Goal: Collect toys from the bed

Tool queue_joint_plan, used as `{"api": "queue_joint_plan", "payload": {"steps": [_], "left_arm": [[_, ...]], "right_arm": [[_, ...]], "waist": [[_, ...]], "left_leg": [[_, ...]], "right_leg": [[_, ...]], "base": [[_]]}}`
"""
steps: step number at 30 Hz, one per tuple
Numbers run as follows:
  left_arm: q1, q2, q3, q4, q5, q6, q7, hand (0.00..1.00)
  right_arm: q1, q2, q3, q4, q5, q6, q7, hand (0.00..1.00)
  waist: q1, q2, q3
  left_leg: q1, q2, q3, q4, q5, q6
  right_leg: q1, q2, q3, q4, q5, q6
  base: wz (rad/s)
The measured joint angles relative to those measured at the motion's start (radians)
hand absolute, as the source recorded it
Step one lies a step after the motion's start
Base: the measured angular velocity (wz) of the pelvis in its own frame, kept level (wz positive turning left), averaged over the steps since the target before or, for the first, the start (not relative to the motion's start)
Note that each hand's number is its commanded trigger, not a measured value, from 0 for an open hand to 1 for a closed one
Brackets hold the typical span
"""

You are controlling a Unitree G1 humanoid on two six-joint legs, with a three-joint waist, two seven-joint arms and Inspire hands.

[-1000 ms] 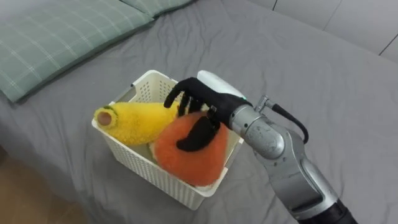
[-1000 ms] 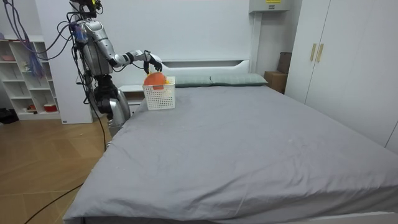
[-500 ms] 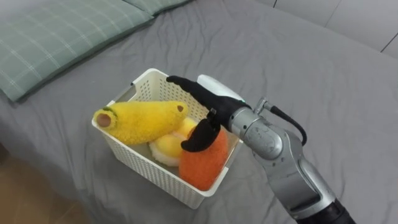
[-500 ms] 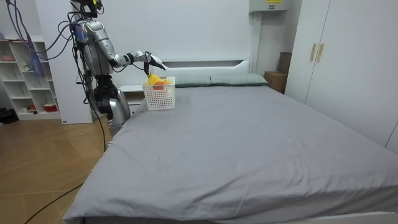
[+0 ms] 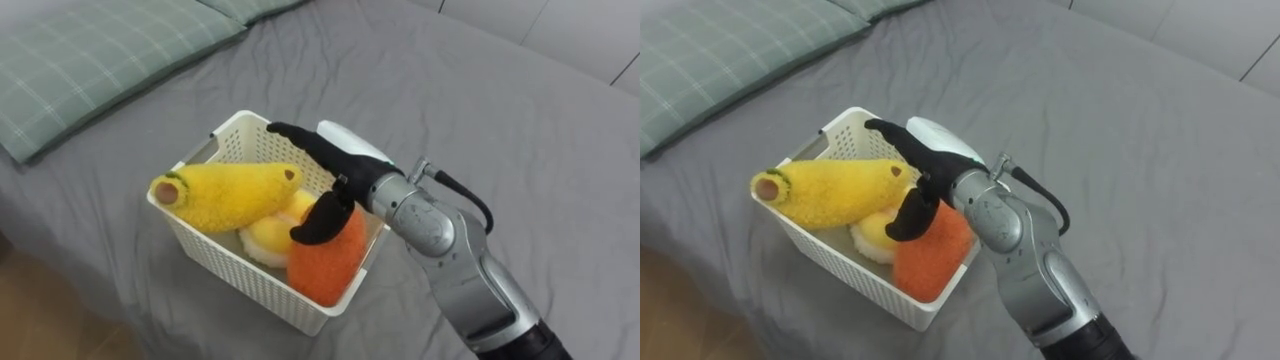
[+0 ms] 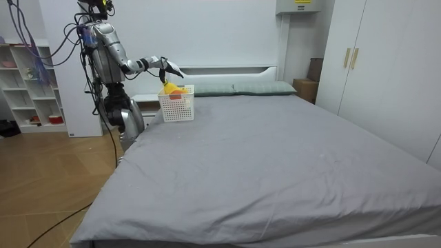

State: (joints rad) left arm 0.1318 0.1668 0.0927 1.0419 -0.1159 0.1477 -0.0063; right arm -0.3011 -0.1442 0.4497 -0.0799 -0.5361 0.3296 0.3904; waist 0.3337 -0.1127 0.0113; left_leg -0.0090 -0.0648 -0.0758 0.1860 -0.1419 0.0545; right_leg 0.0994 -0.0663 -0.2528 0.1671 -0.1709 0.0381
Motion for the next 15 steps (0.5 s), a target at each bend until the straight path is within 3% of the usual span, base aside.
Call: {"api": "queue_joint_plan", "payload": {"steps": [8, 12, 15], "left_arm": [[0.0, -0.011, 0.003, -0.027, 0.0, -0.003, 0.037, 0.0], [0.014, -0.023, 0.009, -0.027, -0.001, -0.017, 0.044, 0.0], [0.041, -0.023, 0.015, -0.026, -0.013, -0.029, 0.046, 0.0]], "right_arm": [[0.002, -0.03, -0.053, 0.001, 0.097, -0.013, -0.12, 0.0], [0.009, -0.032, -0.14, 0.011, 0.165, -0.066, -0.19, 0.0], [0.02, -0.058, -0.221, 0.024, 0.258, -0.104, -0.256, 0.0]], "waist": [[-0.008, 0.001, 0.001], [-0.04, 0.014, 0.0108], [-0.07, 0.025, 0.0159]], "left_leg": [[0.001, 0.002, 0.012, -0.001, -0.001, 0.0], [0.007, 0.002, 0.02, -0.001, 0.0, 0.002], [0.021, 0.007, 0.042, -0.005, -0.001, 0.003]], "right_leg": [[-0.002, 0.0, 0.005, 0.001, 0.0, 0.0], [0.005, -0.001, 0.007, 0.0, 0.0, 0.0], [0.004, 0.0, 0.029, 0.001, 0.0, 0.0]], "base": [[-0.03], [-0.03], [-0.19]]}}
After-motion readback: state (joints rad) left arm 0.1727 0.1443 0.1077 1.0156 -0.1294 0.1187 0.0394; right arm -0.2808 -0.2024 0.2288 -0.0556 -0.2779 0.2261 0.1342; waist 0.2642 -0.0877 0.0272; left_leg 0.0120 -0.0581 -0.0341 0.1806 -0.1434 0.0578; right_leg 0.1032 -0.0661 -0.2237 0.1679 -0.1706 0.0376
